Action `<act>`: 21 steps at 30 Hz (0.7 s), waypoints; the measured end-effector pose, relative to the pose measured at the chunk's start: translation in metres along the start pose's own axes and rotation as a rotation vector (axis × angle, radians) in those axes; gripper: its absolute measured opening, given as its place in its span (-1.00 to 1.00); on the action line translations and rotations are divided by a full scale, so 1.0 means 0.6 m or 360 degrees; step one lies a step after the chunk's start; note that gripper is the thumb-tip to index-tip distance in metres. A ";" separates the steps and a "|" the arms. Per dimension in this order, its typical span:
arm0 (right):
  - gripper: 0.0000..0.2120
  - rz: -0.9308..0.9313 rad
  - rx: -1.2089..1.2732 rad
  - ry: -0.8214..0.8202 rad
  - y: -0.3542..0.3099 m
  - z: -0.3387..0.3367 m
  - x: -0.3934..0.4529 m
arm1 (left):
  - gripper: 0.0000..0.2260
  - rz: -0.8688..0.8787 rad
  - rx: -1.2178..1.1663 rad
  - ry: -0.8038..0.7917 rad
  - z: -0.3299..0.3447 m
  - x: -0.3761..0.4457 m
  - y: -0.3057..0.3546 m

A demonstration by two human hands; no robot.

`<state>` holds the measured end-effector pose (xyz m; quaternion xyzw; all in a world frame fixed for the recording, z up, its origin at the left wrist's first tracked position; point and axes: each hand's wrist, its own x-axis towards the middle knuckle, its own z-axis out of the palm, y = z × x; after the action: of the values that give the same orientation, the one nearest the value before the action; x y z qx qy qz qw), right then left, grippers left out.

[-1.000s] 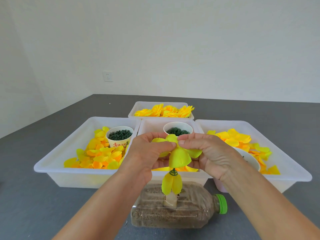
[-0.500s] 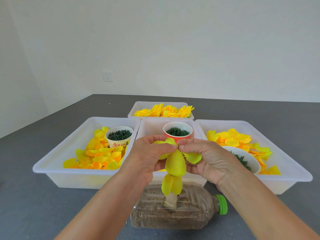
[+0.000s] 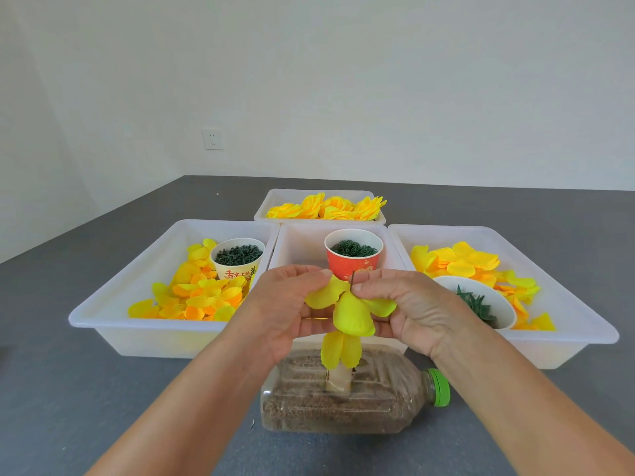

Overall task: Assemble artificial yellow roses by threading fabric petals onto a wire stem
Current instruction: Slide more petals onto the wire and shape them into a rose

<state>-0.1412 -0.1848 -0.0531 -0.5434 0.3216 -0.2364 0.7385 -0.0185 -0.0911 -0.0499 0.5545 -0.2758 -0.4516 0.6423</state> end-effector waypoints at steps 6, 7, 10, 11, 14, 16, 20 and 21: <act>-0.89 -0.0089 -0.0094 0.0073 0.014 -0.002 -0.003 | -0.74 0.0085 0.0367 0.0182 -0.017 -0.013 -0.022; -0.88 -0.0106 -0.0105 0.0091 0.015 -0.002 -0.003 | -0.74 0.0093 0.0397 0.0174 -0.018 -0.014 -0.025; -0.89 -0.0139 -0.0120 0.0152 0.019 0.001 -0.005 | -0.91 0.0100 0.0351 0.0188 -0.017 -0.018 -0.022; -0.90 -0.0141 -0.0125 0.0167 0.020 0.001 -0.005 | -0.88 0.0103 0.0366 0.0173 -0.016 -0.018 -0.021; -0.90 -0.0135 -0.0177 0.0202 0.024 0.001 -0.008 | -0.77 0.0085 0.0408 0.0152 -0.009 -0.015 -0.020; -0.90 -0.0123 -0.0211 0.0209 0.028 0.001 -0.009 | -0.75 0.0066 0.0353 0.0187 -0.003 -0.011 -0.020; -0.91 -0.0095 -0.0243 0.0202 0.033 -0.001 -0.009 | -0.76 0.0004 0.0280 0.0220 0.002 -0.002 -0.022; -0.91 -0.0090 -0.0239 0.0196 0.033 -0.001 -0.009 | -0.76 -0.0016 0.0286 0.0209 0.002 -0.001 -0.022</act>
<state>-0.1453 -0.1759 -0.0709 -0.5906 0.3677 -0.2652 0.6676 -0.0236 -0.0906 -0.0625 0.6397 -0.2697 -0.3910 0.6043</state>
